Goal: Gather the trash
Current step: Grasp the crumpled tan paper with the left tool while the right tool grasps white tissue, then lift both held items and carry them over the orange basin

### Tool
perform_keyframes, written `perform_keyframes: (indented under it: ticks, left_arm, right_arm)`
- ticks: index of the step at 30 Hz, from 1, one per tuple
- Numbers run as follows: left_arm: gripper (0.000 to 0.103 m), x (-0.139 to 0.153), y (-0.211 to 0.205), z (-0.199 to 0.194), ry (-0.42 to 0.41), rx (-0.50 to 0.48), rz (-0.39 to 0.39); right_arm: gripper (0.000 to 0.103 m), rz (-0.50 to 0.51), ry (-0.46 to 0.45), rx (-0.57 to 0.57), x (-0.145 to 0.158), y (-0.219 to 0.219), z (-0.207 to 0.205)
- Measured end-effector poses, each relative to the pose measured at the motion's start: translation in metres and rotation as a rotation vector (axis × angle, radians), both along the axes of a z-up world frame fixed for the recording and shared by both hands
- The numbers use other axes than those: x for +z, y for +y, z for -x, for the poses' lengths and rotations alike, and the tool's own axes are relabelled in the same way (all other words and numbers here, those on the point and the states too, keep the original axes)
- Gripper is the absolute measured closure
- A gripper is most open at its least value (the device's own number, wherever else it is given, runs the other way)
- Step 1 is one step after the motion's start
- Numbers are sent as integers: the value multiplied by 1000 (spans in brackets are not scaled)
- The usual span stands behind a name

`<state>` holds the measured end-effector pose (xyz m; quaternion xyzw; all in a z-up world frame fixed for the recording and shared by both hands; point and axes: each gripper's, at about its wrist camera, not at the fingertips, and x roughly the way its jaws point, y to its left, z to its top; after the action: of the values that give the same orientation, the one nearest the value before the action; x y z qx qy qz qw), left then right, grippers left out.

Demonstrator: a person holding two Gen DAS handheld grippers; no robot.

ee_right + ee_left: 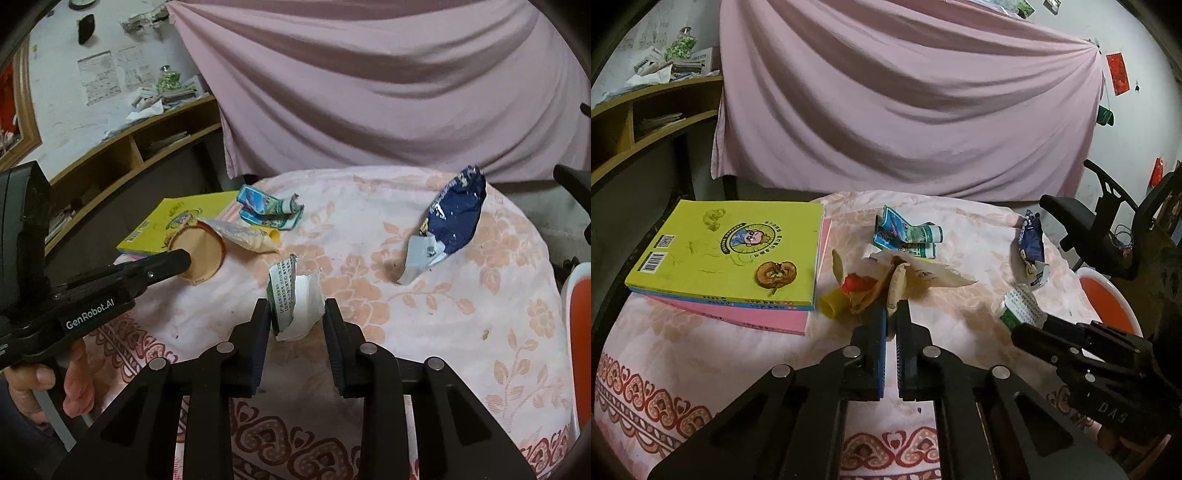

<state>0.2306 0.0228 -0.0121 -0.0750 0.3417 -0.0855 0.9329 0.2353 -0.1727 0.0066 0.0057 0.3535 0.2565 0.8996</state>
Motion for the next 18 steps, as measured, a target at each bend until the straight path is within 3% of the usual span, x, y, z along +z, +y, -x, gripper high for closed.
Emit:
perform_keyframes:
  ticks: [18]
  left_arm:
    - [100, 24, -37, 76, -243, -65, -91]
  right_arm:
    - [76, -81, -292, -11, 32, -19, 47]
